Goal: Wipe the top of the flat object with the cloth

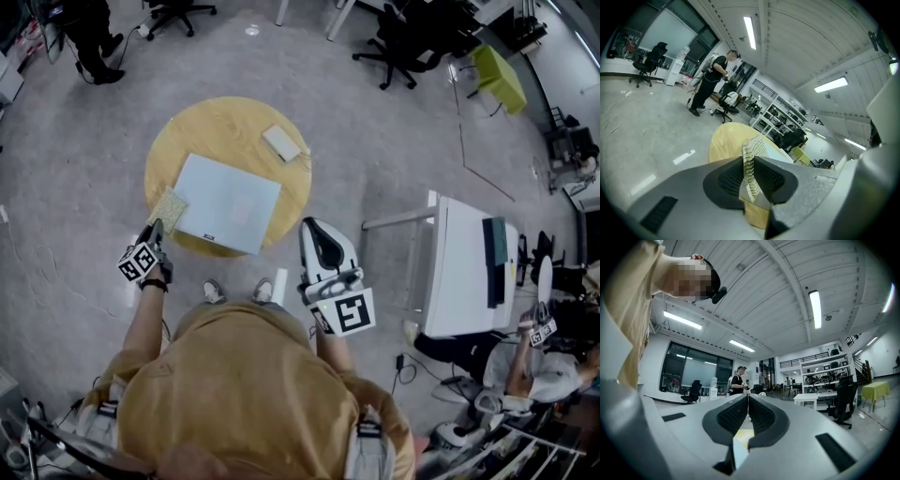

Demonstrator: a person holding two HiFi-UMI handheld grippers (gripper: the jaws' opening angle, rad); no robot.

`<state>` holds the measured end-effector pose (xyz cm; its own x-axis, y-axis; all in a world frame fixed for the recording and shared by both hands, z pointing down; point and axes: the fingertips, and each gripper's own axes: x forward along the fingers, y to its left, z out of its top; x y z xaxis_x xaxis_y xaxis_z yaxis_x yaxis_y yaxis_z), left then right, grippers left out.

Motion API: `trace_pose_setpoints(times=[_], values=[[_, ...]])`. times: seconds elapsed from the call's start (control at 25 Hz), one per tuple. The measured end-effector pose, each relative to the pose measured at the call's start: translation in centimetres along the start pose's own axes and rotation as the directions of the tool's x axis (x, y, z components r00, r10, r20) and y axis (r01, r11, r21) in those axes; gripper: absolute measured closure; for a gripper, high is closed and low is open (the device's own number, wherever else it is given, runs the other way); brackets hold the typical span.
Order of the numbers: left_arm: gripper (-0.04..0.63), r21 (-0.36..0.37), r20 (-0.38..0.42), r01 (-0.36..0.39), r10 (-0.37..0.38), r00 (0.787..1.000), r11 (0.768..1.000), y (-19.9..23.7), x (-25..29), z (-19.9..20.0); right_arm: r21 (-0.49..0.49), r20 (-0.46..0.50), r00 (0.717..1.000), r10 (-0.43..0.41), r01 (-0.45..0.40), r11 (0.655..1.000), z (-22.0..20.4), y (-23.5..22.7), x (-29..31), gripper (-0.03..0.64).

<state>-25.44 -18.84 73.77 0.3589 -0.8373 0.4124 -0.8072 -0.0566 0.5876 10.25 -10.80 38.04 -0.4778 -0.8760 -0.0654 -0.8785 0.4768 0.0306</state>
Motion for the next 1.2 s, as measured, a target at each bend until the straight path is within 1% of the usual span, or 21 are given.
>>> trace_pose_setpoints(times=[0.2, 0.36, 0.48, 0.6, 0.72, 0.84, 0.92, 1.04, 1.12, 1.2], values=[[0.534, -0.019, 0.021, -0.063, 0.064, 0.998, 0.998, 0.8, -0.2, 0.6, 0.009, 0.027, 1.000, 0.001, -0.001, 1.000, 0.5, -1.7, -0.7, 0.615], [0.534, -0.025, 0.075, -0.098, 0.099, 0.992, 0.995, 0.7, -0.6, 2.6, 0.016, 0.034, 0.999, 0.000, 0.000, 1.000, 0.2, -3.3, -1.4, 0.615], [0.534, -0.023, 0.117, -0.143, 0.144, 0.983, 0.989, 1.5, -1.0, 4.2, 0.019, 0.042, 0.999, -0.002, 0.002, 1.000, -0.2, -4.5, -2.0, 0.615], [0.534, 0.010, 0.168, -0.178, 0.174, 0.970, 0.984, 1.6, -1.5, 6.6, 0.019, 0.053, 0.999, -0.002, 0.000, 1.000, -0.1, -5.5, -2.3, 0.615], [0.534, 0.070, 0.201, -0.175, 0.158, 0.967, 0.982, 0.0, -1.5, 8.4, 0.019, 0.062, 0.998, 0.002, -0.004, 1.000, 0.2, -6.4, -2.4, 0.615], [0.534, 0.090, 0.220, -0.121, 0.099, 0.971, 0.989, -3.0, -1.2, 9.3, 0.015, 0.070, 0.998, 0.006, -0.007, 1.000, 0.7, -7.1, -2.3, 0.615], [0.534, 0.080, 0.243, -0.065, 0.044, 0.969, 0.995, -5.6, -0.9, 10.1, 0.009, 0.075, 0.997, 0.007, -0.007, 1.000, 1.0, -7.5, -2.3, 0.615], [0.534, 0.047, 0.263, 0.043, -0.053, 0.963, 0.998, -9.2, 0.0, 10.6, 0.007, 0.074, 0.997, 0.002, -0.003, 1.000, 1.2, -8.1, -2.6, 0.615], [0.534, 0.017, 0.252, 0.127, -0.127, 0.959, 0.992, -12.1, 1.0, 10.0, 0.008, 0.069, 0.998, -0.005, 0.004, 1.000, 1.1, -8.5, -2.9, 0.615], [0.534, -0.018, 0.217, 0.212, -0.203, 0.955, 0.977, -15.5, 2.3, 8.4, 0.009, 0.065, 0.998, -0.013, 0.013, 1.000, 1.1, -8.9, -3.1, 0.615]])
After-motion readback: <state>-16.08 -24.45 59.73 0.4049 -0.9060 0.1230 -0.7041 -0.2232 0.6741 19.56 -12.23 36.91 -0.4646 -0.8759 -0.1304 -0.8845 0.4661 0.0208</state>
